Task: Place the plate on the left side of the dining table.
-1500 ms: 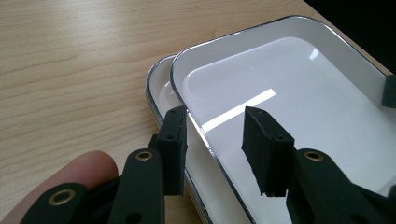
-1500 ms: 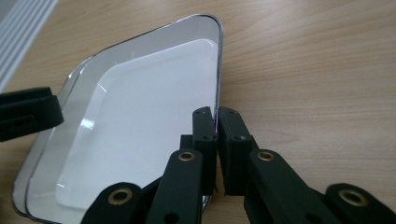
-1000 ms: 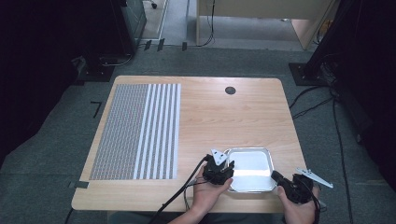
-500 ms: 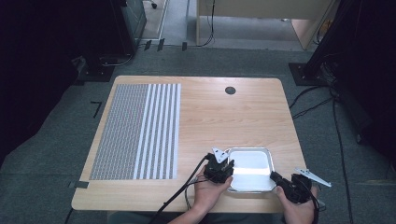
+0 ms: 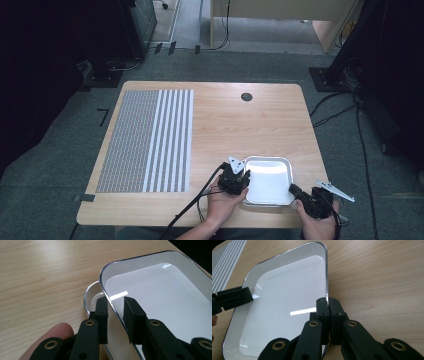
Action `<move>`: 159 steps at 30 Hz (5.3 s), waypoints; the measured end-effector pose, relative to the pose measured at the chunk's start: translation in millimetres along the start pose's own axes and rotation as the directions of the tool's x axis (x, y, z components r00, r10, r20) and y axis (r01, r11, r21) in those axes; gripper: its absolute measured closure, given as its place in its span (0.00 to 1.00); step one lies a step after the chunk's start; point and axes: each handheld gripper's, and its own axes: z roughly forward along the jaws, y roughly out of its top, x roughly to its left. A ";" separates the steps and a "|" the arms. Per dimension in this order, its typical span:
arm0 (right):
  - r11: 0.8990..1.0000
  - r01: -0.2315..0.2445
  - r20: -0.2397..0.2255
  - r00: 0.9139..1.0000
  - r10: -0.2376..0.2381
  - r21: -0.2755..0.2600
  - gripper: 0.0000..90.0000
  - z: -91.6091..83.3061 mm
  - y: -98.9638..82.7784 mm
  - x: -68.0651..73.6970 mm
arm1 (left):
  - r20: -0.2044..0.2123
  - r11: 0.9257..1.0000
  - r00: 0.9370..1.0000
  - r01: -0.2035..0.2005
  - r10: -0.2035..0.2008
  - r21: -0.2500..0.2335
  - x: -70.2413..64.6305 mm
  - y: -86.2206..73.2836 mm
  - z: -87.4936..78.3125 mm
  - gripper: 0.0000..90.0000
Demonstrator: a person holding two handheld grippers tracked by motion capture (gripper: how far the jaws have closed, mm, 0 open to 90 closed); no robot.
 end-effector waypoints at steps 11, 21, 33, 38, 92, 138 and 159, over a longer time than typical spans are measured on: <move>1.000 0.008 -0.024 1.000 -0.008 0.007 0.99 4.3 7.2 16.8 | -0.031 1.000 1.000 0.003 -0.003 0.003 14.3 9.3 -9.9 0.84; 1.000 0.019 -0.065 0.998 -0.018 0.015 0.99 16.7 15.0 43.2 | -0.063 1.000 0.998 0.018 -0.019 -0.009 38.1 19.6 -27.7 0.85; 0.998 0.048 -0.087 0.995 -0.045 0.034 0.99 33.9 20.1 74.2 | -0.090 0.998 0.994 0.057 -0.060 -0.028 68.6 19.5 -45.8 0.86; 0.997 0.064 -0.105 0.993 -0.059 0.043 0.99 44.6 21.6 90.5 | -0.107 0.997 0.992 0.066 -0.070 -0.035 81.5 19.2 -52.3 0.86; 0.990 0.108 -0.243 0.966 -0.084 0.086 0.98 127.5 10.5 235.6 | -0.294 0.982 0.939 0.154 -0.181 -0.114 223.7 13.0 -120.5 0.89; 0.975 0.105 -0.196 0.978 -0.066 0.194 0.97 246.0 9.7 321.6 | -0.468 0.964 0.843 0.248 -0.264 -0.095 344.3 24.3 -78.8 0.95; 0.985 0.090 -0.165 0.984 -0.065 0.149 0.96 268.6 13.9 334.6 | -0.473 0.954 0.834 0.296 -0.284 -0.051 370.4 31.1 -64.9 0.95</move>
